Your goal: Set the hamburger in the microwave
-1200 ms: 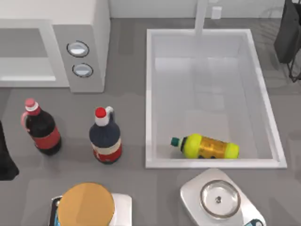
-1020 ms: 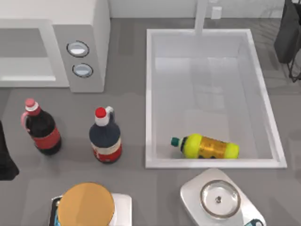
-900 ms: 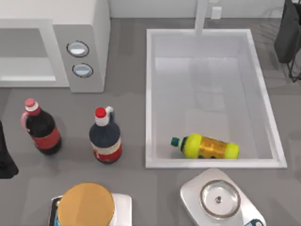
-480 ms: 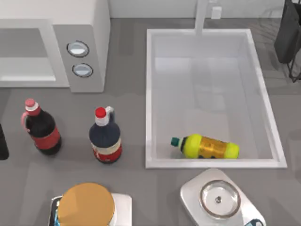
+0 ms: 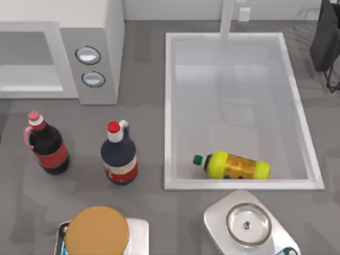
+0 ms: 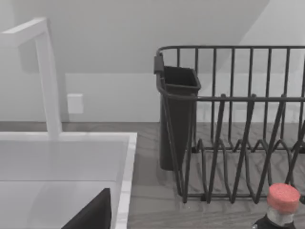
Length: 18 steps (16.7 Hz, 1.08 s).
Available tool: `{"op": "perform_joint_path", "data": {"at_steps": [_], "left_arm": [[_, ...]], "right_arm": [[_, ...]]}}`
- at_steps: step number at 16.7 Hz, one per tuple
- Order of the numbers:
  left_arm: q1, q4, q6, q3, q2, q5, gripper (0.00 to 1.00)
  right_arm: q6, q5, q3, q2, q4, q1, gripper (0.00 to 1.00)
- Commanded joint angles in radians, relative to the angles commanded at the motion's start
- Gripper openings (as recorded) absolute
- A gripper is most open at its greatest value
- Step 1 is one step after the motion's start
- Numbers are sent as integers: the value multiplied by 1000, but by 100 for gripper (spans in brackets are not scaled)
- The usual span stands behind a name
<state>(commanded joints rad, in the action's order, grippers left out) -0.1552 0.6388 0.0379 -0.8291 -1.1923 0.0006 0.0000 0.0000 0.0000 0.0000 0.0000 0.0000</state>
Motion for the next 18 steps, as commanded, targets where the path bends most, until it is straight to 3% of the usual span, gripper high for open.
{"op": "perform_joint_path", "data": {"at_steps": [9,18], "left_arm": [[-72,311,21,-391,-577,-1,100],[-78,355,24,-446,-657,-2,100]], "right_arm": [[0,0,0,0,0,0,100],[0,0,0,0,0,0,100]]}}
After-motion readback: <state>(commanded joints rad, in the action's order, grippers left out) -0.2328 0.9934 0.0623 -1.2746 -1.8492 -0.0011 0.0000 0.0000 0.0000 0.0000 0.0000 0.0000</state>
